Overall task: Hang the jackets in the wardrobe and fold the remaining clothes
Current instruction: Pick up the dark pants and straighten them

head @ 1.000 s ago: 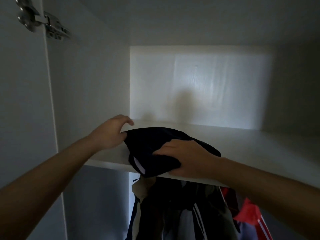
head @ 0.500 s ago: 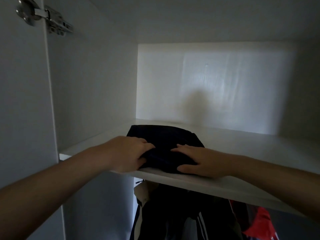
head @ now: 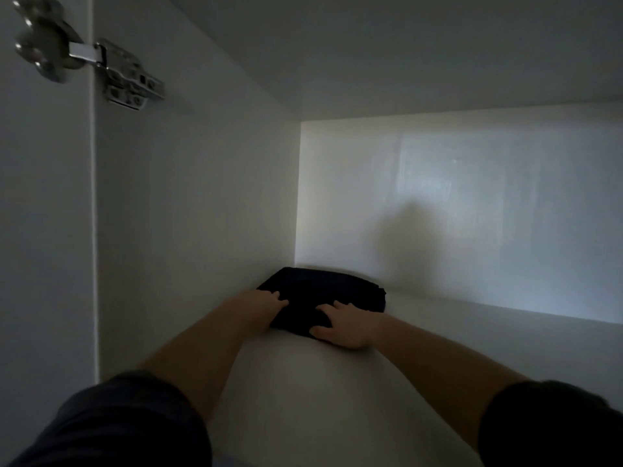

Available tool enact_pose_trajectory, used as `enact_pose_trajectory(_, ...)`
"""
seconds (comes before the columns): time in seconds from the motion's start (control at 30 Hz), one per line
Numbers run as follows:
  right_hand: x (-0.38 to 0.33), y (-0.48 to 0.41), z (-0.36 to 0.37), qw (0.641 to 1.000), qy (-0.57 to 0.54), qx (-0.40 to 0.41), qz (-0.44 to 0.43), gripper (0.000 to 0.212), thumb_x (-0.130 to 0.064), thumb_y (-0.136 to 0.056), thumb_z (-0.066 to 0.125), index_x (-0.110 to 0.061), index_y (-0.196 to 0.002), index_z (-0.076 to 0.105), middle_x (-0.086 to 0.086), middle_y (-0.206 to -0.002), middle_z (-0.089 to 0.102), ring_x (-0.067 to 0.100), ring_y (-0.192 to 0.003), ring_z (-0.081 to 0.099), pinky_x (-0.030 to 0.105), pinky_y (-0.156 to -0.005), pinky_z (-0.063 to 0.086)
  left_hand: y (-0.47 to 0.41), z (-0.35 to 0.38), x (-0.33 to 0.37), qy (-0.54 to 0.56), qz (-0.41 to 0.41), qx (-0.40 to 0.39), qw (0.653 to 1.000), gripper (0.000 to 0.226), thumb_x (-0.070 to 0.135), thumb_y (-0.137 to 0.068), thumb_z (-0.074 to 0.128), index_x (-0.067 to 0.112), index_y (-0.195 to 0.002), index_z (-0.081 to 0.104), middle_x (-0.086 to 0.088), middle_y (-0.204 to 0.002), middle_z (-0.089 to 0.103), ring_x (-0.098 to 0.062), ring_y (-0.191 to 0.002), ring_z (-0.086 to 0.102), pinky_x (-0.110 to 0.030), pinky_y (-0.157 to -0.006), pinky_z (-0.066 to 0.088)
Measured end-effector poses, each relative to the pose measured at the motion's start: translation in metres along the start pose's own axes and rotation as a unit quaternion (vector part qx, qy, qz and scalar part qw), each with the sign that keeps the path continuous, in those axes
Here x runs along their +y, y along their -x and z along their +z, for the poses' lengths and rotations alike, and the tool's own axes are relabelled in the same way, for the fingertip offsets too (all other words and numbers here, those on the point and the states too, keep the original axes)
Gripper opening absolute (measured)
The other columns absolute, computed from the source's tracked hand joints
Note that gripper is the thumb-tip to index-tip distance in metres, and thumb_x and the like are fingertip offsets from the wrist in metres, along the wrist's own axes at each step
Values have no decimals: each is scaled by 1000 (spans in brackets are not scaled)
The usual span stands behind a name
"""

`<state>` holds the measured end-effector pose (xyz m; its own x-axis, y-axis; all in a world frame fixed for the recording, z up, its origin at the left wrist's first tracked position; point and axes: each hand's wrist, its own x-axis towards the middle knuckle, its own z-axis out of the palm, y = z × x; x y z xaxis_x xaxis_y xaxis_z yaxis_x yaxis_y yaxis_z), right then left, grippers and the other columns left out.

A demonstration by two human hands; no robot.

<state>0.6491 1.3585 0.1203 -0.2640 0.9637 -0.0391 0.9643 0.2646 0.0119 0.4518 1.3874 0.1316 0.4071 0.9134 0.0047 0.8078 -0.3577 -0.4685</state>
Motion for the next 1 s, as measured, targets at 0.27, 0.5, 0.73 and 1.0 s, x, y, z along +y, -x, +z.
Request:
enact_pose_trajectory(0.27,17,-76,-1,999,-14,6,36,78,-70,-91,31,-28,-153,10,11,-160,11,35,-145,16,48,-118,17,-75,20,-28,53,4,5,999,67,12,-97,45,20,-153,11,-14,-159,12,-32,-138,32,-39,-110,30)
enact_pose_trajectory(0.5,28,-91,-1,998,-24,14,48,76,-68,-91,33,-28,-153,14,8,-159,18,32,-144,21,49,-116,21,-94,24,-30,82,20,21,996,63,15,-98,41,20,-153,10,-14,-159,10,-32,-141,27,-40,-114,28)
enact_pose_trajectory(0.73,16,-49,-1,996,-25,78,33,69,-57,-94,42,-24,-151,20,5,-155,26,28,-138,32,44,-112,30,-83,16,-20,101,-13,17,995,67,26,-92,50,17,-151,20,-15,-149,33,-31,-132,41,-40,-107,37)
enact_pose_trajectory(1.0,27,86,-21,995,-61,54,55,65,-49,-97,46,-23,-151,21,5,-153,30,22,-135,37,31,-110,31,-23,-50,34,139,81,18,987,49,24,-97,43,13,-144,33,-12,-140,45,-27,-121,49,-27,-90,38)
